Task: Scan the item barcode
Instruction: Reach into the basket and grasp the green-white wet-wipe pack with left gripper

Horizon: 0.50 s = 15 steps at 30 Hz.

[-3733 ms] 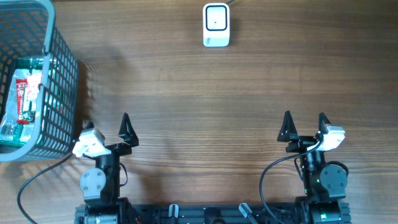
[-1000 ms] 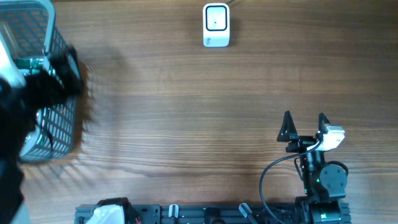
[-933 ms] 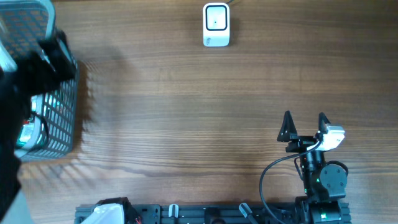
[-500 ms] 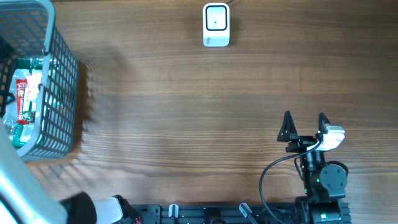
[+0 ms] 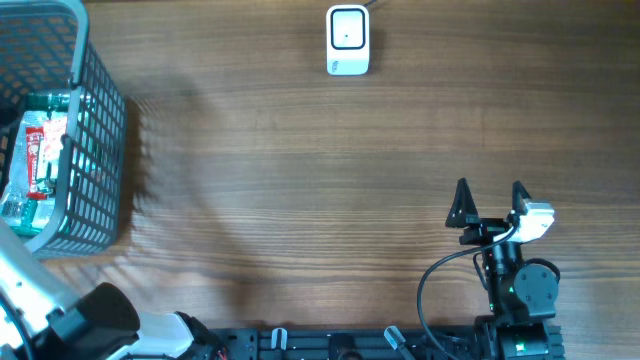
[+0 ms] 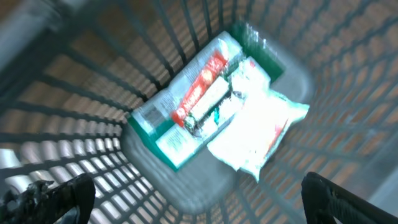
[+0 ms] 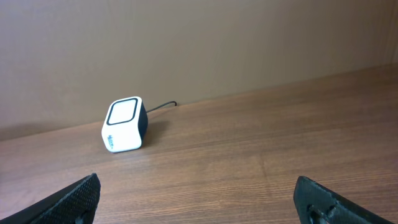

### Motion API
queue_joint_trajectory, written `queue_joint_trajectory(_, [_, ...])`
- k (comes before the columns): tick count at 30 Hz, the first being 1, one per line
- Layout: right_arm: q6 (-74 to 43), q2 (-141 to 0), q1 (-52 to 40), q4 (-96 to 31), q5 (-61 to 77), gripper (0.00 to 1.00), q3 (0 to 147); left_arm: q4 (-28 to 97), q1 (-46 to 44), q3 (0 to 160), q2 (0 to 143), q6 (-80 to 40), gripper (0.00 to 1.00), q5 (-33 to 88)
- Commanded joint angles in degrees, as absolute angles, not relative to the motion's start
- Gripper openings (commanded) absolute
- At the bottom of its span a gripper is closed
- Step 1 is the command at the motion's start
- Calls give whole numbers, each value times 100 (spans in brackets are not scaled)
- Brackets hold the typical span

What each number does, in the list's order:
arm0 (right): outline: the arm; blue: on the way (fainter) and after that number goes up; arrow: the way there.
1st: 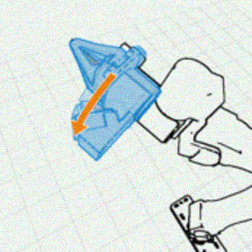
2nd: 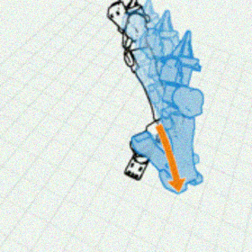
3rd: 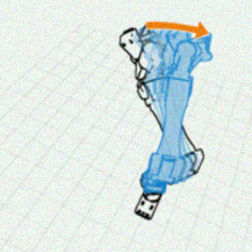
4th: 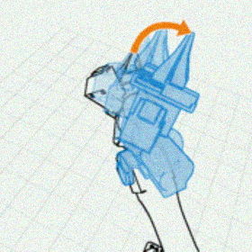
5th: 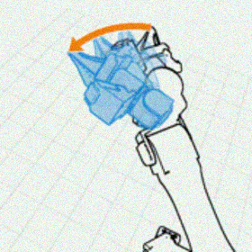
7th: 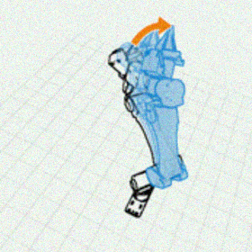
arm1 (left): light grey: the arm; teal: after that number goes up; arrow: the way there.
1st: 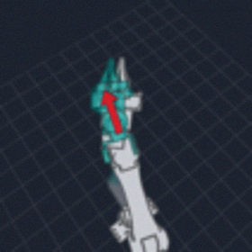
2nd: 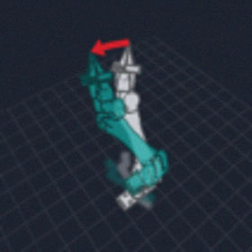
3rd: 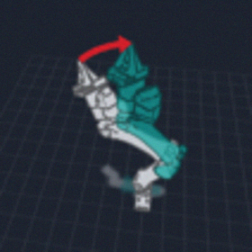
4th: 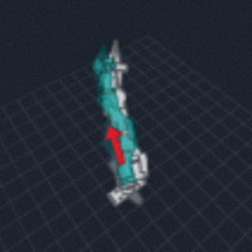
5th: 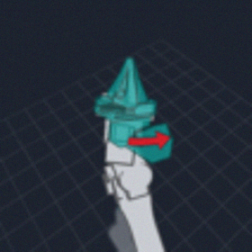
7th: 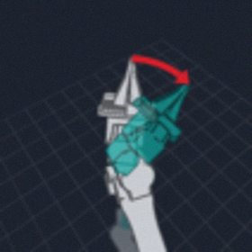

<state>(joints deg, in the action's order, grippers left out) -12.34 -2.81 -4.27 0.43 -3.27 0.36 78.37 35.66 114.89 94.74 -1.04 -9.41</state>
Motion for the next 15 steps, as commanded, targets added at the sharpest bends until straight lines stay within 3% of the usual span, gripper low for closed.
queue_joint_trajectory(1, [-1203,-281,-405,75,-386,99,32,7443,3590,10558,9570,169,100,-642])
queue_joint_trajectory(15, [-1203,-281,-405,75,-386,100,32,6401,3590,9459,9636,1334,100,106])
